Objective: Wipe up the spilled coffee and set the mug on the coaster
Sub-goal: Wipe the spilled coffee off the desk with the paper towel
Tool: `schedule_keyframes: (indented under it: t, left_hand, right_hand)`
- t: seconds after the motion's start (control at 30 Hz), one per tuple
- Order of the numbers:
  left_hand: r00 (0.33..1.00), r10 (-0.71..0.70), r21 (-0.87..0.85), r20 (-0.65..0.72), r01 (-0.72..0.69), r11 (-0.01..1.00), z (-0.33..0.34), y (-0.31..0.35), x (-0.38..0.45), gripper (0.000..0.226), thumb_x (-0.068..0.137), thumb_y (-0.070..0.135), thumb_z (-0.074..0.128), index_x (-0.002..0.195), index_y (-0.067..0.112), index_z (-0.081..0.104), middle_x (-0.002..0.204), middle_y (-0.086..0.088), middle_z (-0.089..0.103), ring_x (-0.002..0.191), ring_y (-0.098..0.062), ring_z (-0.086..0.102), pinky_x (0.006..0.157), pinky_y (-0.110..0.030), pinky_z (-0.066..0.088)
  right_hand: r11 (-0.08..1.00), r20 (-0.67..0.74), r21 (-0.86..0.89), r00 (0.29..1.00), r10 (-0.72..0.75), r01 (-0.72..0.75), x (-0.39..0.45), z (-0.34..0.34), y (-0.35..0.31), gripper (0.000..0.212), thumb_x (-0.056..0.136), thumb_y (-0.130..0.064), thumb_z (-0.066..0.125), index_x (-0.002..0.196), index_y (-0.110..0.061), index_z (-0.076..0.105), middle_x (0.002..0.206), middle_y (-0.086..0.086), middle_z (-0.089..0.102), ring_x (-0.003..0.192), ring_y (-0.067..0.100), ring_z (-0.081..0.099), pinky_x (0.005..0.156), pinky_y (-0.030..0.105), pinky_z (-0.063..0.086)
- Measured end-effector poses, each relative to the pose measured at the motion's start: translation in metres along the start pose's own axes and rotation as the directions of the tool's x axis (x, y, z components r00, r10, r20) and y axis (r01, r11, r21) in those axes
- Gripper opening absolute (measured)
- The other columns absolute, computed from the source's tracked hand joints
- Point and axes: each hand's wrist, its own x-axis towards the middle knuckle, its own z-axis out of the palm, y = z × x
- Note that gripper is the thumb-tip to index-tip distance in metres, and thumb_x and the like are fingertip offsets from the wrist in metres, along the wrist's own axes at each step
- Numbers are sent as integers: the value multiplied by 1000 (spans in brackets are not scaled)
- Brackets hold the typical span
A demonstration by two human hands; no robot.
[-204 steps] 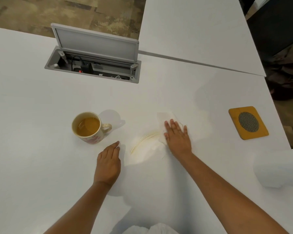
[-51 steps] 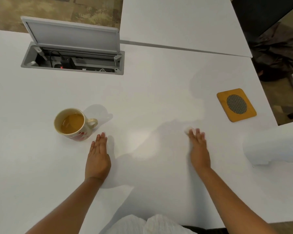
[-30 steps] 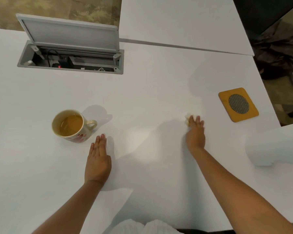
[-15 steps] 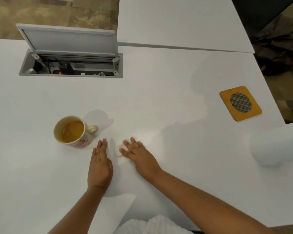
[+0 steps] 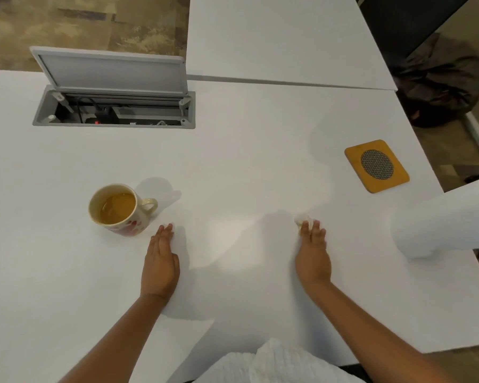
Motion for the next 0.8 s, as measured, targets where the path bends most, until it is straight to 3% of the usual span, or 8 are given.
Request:
schedule_keyframes:
  t: [0.1,0.17,0.23,0.37,0.47,0.57,0.67,0.8]
  left_hand:
    - [998,67,-28,4,-67,997,-5,7,-23,50,87,-3,38,135,12,37,145,-9,39,133,-28,36,110,-35,24]
    - [989,139,6,-54,-139,990,-9,9,-41,39,86,-3,43,124,5,45,138,-16,46,127,-33,42,107,-41,31]
    - [977,139,55,-162,-131,990,-16,4,-50,33,84,-2,50,117,2,48,133,-20,47,124,-36,44,102,-48,39]
    - [903,-60,-52,-425,42,998,-44,-5,-44,40,82,2,56,120,5,44,136,-14,38,127,-27,35,102,-41,37]
    - [839,-104,-120,-533,47,992,-66,-4,-30,46,80,2,58,123,5,41,138,-13,34,129,-24,34,104,-28,31]
    - [820,-101,-155,-563,14,988,-83,-1,-16,57,79,8,64,129,6,36,141,-13,31,131,-18,29,103,-5,18]
    - [838,-116,-202,-533,7,979,-91,2,-1,72,78,19,69,136,11,28,146,-9,25,135,-12,22,104,-8,17]
    - [886,-100,-220,-453,-3,976,-90,7,18,90,73,29,74,142,11,20,152,-6,17,140,-12,14,109,-21,16]
  right_hand:
    - [992,44,-72,994,-100,103,-29,17,-44,59,86,4,1,143,1,-9,153,27,-6,141,44,4,118,41,16]
    - [964,67,-33,963,-263,265,-45,19,-75,56,90,0,34,144,-2,20,152,24,15,138,40,24,114,37,28]
    - [932,83,41,928,-364,361,-55,13,-107,60,73,-9,69,130,-10,51,139,19,47,126,34,48,103,33,44]
    - [815,250,222,776,-578,536,-44,13,-165,57,93,2,26,147,-10,11,158,13,-3,145,33,-4,119,36,-1]
    - [806,282,194,755,-591,559,-24,15,-202,57,94,1,23,147,-10,8,158,9,-6,145,30,-8,120,37,0]
    - [771,298,175,714,-634,612,-13,17,-217,54,96,-1,22,147,-9,7,158,10,-6,145,31,-8,119,37,-1]
    - [695,255,156,651,-715,702,-14,22,-215,56,94,1,22,148,-12,9,158,9,-4,145,30,-7,118,37,-1]
    - [470,291,229,401,-869,852,-17,26,-193,51,98,-4,23,147,-16,16,158,6,3,146,25,-2,118,32,0]
